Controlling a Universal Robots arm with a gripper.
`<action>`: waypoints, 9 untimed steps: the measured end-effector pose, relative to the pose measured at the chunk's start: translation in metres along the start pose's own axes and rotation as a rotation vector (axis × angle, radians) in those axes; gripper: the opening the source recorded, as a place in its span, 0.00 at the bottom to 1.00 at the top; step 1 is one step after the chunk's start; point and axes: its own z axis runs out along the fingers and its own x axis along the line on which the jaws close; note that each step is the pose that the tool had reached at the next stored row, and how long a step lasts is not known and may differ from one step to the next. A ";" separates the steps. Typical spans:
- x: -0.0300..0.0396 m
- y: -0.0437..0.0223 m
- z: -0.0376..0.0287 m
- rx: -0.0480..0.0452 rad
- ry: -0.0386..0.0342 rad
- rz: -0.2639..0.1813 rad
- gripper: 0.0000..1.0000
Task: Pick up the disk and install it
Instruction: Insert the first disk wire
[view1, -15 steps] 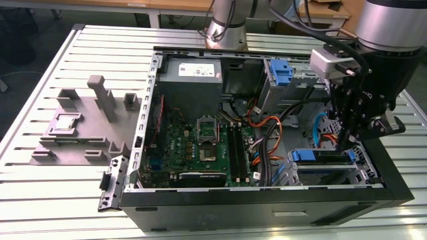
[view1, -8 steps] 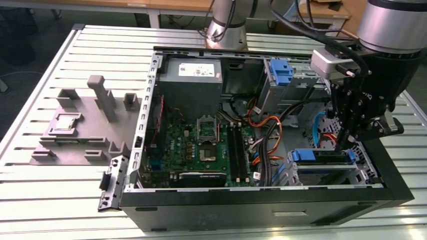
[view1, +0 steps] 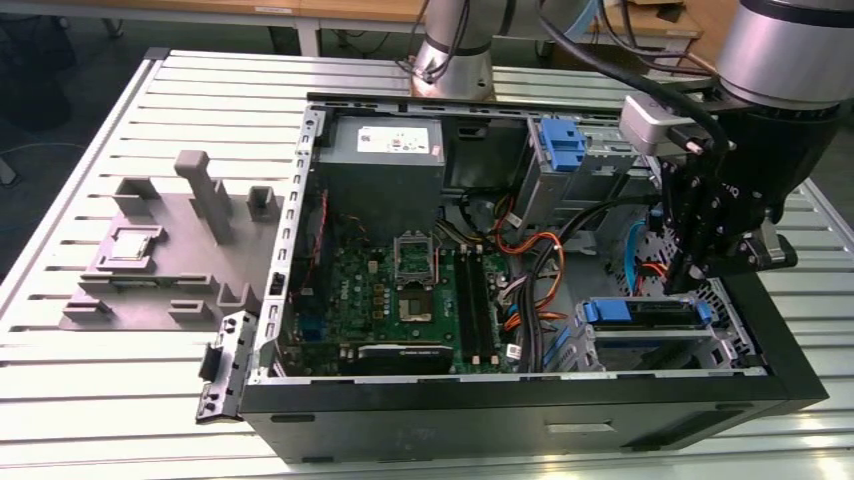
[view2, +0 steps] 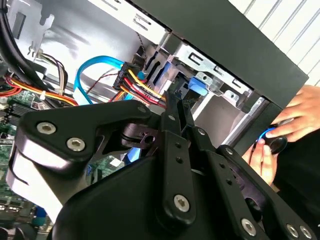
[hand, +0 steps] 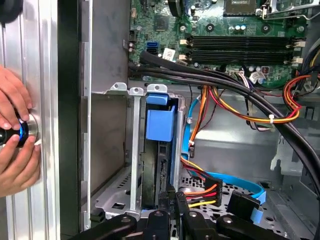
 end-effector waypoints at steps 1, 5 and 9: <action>0.0000 -0.0001 0.0000 -0.0014 0.0010 0.007 0.17; 0.0000 -0.0002 0.0000 -0.0073 0.0049 0.039 0.17; 0.0002 -0.0014 0.0003 -0.0113 0.0074 0.061 0.17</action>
